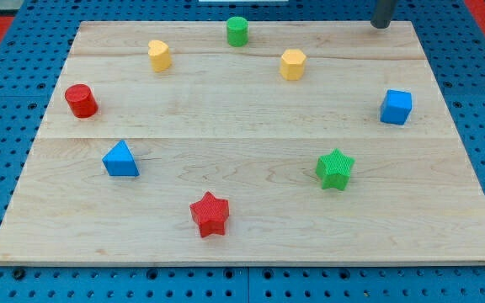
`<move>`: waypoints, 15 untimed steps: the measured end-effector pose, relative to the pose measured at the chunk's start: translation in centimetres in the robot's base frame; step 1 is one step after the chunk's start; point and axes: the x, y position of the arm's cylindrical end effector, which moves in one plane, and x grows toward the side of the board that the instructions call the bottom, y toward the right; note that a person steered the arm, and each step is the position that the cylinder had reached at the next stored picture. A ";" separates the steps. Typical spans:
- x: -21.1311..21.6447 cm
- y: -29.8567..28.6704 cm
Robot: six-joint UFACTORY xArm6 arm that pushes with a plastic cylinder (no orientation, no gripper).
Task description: Slide the yellow hexagon towards the red circle
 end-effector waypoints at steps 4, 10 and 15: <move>2.2 -14.2; 9.4 -14.3; 15.1 -24.8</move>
